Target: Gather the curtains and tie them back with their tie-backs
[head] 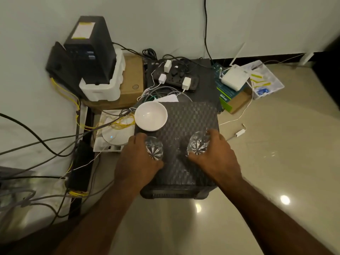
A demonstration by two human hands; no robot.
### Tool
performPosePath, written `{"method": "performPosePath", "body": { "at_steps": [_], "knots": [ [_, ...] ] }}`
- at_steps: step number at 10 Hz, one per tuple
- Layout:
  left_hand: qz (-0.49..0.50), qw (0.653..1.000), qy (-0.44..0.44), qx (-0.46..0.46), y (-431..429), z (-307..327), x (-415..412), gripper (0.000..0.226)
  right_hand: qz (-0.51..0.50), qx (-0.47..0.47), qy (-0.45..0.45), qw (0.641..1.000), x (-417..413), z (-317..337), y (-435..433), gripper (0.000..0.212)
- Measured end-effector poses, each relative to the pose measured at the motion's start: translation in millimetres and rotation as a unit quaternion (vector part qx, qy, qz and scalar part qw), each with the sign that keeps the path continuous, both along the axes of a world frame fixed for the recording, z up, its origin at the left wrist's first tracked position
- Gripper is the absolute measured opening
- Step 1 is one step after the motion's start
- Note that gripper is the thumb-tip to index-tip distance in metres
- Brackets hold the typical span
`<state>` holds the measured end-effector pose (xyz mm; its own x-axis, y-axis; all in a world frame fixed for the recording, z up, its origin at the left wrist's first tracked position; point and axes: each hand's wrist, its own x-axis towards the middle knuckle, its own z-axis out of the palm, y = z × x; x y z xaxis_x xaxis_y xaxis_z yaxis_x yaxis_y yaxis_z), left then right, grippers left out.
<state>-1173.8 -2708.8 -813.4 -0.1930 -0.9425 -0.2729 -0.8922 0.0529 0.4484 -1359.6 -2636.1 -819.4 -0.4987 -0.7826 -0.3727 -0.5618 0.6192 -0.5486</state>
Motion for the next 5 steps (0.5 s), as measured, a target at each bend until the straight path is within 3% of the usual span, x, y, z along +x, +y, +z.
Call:
{"method": "performPosePath", "body": {
  "at_steps": [3, 4, 5],
  "knots": [
    [-0.022, 1.000, -0.011, -0.012, -3.1, -13.0, 0.1, 0.089, 0.023, 0.035, 0.015, 0.999, -0.5, -10.0, -1.3, 0.099],
    [-0.030, 0.999, -0.028, 0.001, -2.2, -7.5, 0.6, 0.097, 0.030, 0.048, 0.023, 0.998, 1.9, -7.0, -0.4, 0.099],
    [-0.026, 0.999, -0.031, 0.011, 1.0, -3.4, 1.5, 0.112, 0.035, 0.046, 0.038, 0.998, 3.6, -0.9, -0.1, 0.113]
  ]
}}
